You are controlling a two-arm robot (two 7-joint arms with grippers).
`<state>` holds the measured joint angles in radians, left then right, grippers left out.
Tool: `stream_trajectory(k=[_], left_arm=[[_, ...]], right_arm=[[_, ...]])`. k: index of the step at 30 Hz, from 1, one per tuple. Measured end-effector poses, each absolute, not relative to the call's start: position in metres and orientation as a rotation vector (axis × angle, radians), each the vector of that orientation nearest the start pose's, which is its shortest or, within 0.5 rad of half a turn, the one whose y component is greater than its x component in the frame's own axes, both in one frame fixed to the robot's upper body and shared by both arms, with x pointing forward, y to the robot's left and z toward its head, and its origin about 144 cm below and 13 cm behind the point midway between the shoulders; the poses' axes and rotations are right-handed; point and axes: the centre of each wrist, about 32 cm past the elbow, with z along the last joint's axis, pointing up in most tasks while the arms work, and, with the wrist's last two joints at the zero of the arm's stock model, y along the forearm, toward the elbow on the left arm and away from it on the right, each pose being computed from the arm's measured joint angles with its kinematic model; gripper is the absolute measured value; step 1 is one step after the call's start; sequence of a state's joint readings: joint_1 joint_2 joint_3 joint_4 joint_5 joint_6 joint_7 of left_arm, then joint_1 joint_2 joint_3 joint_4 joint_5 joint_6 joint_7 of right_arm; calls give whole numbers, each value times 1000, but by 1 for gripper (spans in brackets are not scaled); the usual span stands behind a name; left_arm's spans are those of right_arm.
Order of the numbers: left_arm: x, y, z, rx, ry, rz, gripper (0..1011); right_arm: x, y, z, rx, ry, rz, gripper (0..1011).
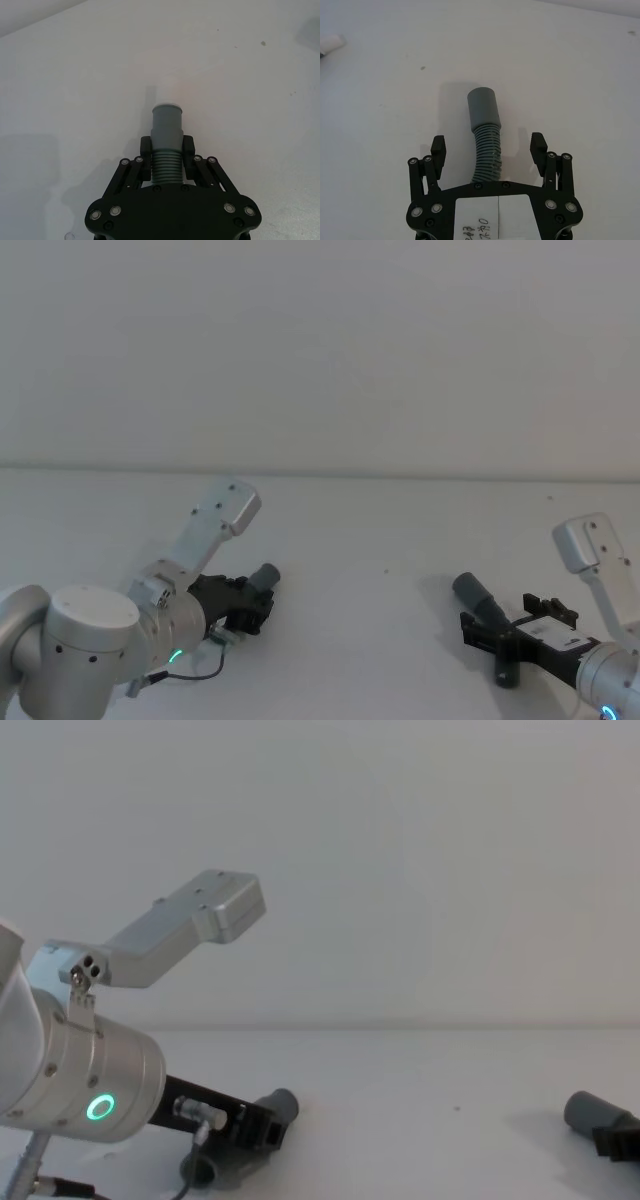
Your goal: Use both hands to pick up one end of the pipe from the table, align the ends, and insert them.
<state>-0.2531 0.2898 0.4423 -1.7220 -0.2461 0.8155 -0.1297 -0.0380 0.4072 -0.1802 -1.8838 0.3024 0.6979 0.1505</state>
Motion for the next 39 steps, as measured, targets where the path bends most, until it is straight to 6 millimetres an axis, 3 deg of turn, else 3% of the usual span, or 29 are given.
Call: stream_trajectory(k=[39], left_arm=[[486, 166, 1236, 553, 240, 1000, 348]], right_arm=[[441, -257, 1212, -520, 307, -1126, 979]])
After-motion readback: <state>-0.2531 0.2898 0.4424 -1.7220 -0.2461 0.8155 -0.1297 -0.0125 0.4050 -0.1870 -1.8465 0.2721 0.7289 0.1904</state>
